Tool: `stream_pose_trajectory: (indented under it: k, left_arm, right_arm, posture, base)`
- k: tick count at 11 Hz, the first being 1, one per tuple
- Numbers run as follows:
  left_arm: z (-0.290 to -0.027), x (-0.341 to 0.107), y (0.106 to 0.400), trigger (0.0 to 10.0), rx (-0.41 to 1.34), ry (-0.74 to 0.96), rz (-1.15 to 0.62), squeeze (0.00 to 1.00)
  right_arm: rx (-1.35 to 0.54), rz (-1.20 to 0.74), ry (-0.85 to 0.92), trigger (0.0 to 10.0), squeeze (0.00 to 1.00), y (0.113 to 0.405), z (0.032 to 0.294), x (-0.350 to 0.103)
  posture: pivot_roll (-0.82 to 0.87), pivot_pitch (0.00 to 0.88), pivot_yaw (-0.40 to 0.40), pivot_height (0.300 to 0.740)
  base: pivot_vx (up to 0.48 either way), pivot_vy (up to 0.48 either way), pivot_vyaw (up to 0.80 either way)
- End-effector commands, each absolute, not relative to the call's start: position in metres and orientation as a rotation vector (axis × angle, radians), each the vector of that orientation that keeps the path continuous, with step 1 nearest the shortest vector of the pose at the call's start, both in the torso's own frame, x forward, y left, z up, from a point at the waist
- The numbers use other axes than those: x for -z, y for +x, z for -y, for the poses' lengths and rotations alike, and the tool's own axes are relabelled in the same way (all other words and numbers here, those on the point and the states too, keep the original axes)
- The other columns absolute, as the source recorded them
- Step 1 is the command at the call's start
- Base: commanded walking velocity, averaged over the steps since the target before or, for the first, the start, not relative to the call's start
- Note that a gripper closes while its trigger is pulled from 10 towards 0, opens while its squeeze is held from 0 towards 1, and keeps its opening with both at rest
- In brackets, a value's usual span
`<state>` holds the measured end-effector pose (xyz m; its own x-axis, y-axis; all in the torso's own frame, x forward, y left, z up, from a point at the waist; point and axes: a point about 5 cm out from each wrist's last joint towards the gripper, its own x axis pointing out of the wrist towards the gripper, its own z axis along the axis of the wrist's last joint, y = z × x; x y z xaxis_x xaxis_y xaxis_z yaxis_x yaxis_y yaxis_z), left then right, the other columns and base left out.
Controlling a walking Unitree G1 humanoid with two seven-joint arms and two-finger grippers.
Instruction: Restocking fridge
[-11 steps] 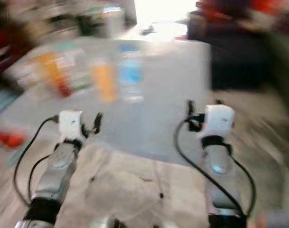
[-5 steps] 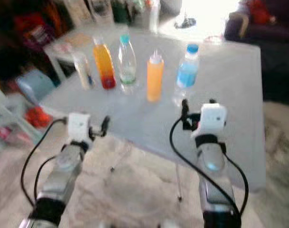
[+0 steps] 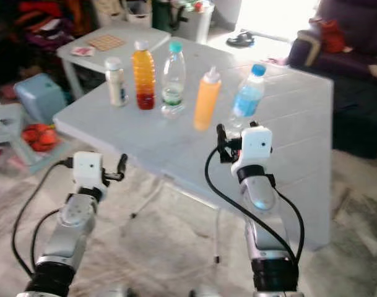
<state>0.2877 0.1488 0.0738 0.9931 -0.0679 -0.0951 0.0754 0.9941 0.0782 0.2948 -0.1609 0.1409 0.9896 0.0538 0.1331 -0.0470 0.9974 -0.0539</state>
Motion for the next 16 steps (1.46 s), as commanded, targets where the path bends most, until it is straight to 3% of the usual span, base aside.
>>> stream_pose_trajectory:
  k: [1, 6, 10, 16]
  left_arm:
    - [-0.142, -0.087, 0.294, 10.0, 0.122, 0.089, -0.043, 0.00]
    - [-0.127, -0.096, 0.303, 10.0, 0.197, 0.089, -0.030, 0.00]
    - [-0.136, -0.093, 0.295, 10.0, 0.193, 0.105, -0.048, 0.00]
    - [-0.146, -0.095, 0.284, 10.0, 0.195, 0.131, -0.070, 0.00]
  right_arm:
    - [0.000, 0.146, -0.055, 10.0, 0.00, 0.297, 0.167, -0.143]
    - [0.053, 0.234, -0.096, 10.0, 0.00, 0.321, 0.185, -0.171]
    - [-0.009, 0.323, -0.152, 10.0, 0.00, 0.364, 0.187, -0.218]
    - [0.047, 0.340, -0.167, 10.0, 0.00, 0.388, 0.199, -0.243]
  posture:
    - [0.01, 0.000, -0.014, 0.740]
    - [-0.03, 0.000, 0.042, 0.740]
    - [0.01, 0.003, 0.048, 0.740]
    - [0.04, 0.054, 0.071, 0.740]
  base:
    - [0.000, 0.000, -0.56]
    - [0.000, 0.000, -0.16]
    - [0.000, 0.000, 0.00]
    - [0.000, 0.000, 0.00]
